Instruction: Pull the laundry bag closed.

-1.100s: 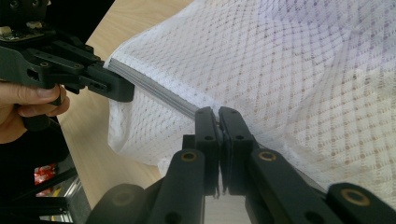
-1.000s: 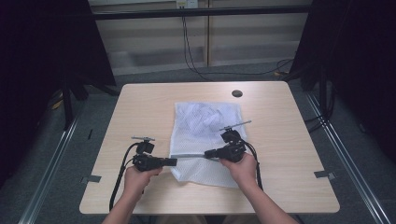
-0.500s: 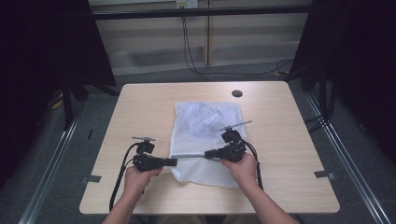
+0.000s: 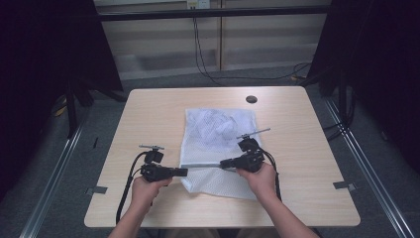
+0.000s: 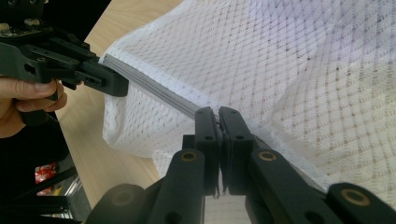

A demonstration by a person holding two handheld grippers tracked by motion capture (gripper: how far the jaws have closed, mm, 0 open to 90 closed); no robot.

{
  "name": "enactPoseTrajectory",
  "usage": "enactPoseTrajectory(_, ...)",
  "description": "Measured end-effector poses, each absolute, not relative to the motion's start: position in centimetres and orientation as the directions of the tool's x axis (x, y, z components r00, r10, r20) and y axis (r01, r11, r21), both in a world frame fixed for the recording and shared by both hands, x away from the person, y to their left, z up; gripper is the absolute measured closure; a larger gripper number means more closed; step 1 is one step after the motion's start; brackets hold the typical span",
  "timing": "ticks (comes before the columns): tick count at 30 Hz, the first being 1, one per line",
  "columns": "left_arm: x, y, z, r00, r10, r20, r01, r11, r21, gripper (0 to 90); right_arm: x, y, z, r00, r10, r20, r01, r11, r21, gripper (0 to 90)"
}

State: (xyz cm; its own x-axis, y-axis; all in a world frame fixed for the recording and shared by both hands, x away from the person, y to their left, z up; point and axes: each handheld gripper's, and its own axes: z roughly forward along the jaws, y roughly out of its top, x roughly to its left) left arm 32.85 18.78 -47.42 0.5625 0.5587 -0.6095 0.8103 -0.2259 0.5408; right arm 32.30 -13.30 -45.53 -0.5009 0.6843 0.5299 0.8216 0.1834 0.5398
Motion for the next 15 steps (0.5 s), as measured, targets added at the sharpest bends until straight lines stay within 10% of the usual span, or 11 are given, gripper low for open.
enactPoseTrajectory(15, 32.89, 18.8, -47.44, 0.562, 0.554, -0.615, 0.812, -0.226, 0.538, 88.1, 32.25, -13.75, -45.57, -0.505, 0.687, 0.523, 0.82, 0.191, 0.54, 87.0)
